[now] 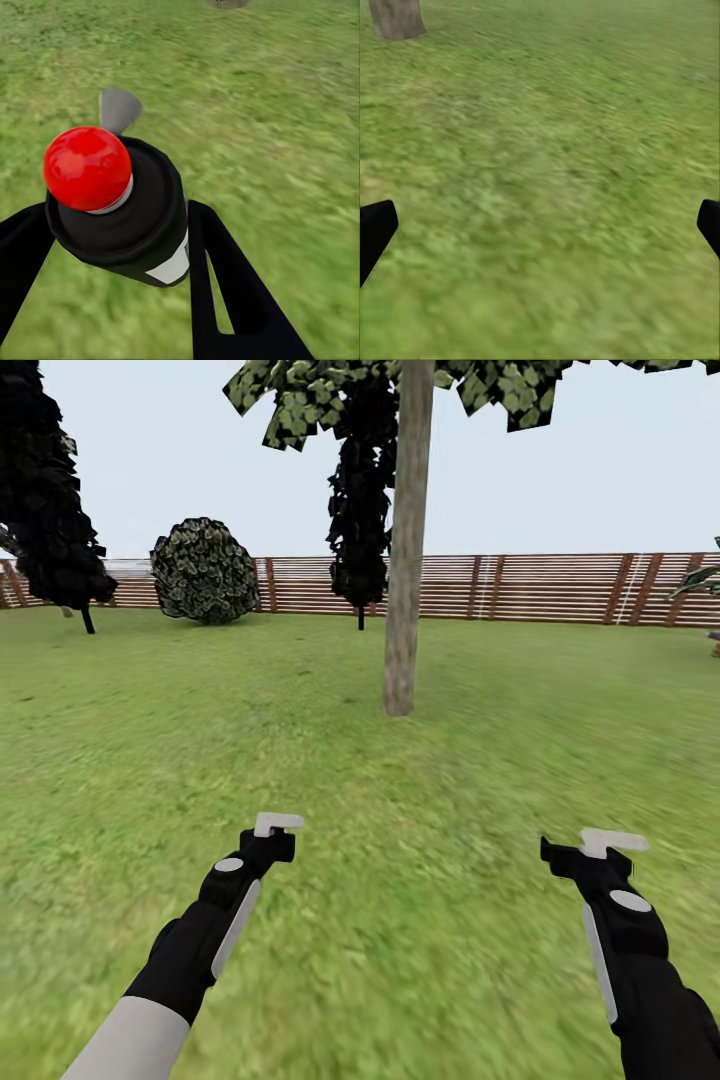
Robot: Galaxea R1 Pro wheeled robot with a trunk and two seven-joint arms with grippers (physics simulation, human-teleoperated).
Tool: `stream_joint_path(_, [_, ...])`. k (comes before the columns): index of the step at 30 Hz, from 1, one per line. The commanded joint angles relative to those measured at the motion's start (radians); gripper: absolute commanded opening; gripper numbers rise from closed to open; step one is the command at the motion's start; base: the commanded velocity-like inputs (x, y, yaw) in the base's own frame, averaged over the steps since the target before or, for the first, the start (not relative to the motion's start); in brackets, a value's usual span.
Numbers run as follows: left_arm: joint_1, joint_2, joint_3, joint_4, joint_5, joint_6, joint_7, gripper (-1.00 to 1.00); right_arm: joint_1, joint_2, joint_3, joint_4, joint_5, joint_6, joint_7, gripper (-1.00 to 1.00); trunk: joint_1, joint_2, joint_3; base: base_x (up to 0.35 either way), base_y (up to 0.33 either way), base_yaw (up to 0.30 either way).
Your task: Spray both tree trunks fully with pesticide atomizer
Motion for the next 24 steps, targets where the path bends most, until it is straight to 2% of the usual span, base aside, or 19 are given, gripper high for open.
stream_joint_path(1, [0.0,0.0,0.0,0.0,0.0,0.0,0.0,-1.0,0.0,0.0,-0.001,0.0,0.0,0.0,0.0,1.0,0.0,0.0,0.0,0.337,0.0,0.022])
stream_joint_path(24, [0.0,0.0,0.0,0.0,0.0,0.0,0.0,-1.0,0.0,-0.006,-0.002,0.001,0.0,0.0,0.001,1.0,0.0,0.0,0.0,0.337,0.0,0.002])
